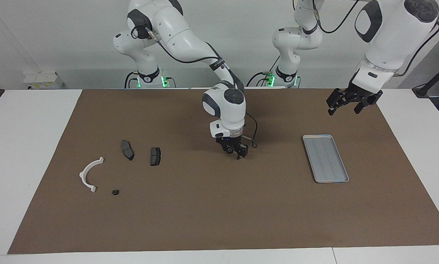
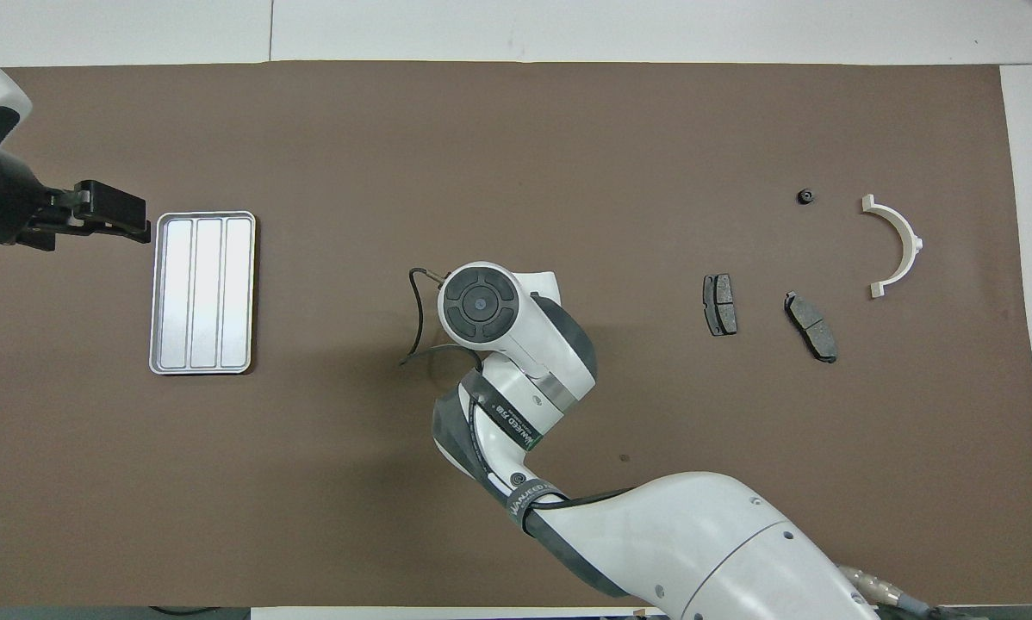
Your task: Place bearing gear from tray to pile
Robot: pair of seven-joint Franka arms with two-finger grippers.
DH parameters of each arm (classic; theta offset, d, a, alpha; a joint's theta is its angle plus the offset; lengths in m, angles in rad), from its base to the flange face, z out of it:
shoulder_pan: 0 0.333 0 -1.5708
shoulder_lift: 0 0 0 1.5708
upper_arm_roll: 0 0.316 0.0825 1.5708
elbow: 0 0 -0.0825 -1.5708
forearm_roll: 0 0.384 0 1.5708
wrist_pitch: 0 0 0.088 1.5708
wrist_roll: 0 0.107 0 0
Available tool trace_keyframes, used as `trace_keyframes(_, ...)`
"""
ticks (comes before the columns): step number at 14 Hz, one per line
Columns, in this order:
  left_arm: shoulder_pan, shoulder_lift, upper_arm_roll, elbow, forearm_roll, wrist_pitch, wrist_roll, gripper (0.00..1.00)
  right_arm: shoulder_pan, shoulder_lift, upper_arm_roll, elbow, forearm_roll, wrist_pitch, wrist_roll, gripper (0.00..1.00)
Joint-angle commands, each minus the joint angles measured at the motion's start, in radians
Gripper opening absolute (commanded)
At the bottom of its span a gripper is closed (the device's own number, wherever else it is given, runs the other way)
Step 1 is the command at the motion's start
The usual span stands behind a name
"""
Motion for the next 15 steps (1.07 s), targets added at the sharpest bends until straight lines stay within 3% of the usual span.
trace_keyframes(1,-0.013,-0.068,0.008,-0.091,0.002,0.009,0.010,1.00,-0.018,-0.012,0.010,-0.018,-0.016,-0.019,-0.007,0.30)
trace_keyframes(4,-0.013,-0.093,0.008,-0.121,0.002,0.016,0.010,1.00,-0.021,-0.011,0.012,0.023,-0.003,-0.054,-0.007,0.00)
trace_keyframes(9,-0.007,-0.089,0.010,-0.101,0.001,0.038,0.010,1.00,-0.041,0.006,0.012,0.121,-0.009,-0.181,-0.025,0.00)
trace_keyframes(13,-0.005,-0.084,0.012,-0.070,-0.006,-0.065,0.010,1.00,-0.203,-0.042,0.013,0.226,0.042,-0.394,-0.386,0.00)
trace_keyframes(15,-0.004,-0.084,0.012,-0.070,-0.004,-0.076,0.010,1.00,-0.312,-0.078,0.013,0.224,0.069,-0.425,-0.630,0.00)
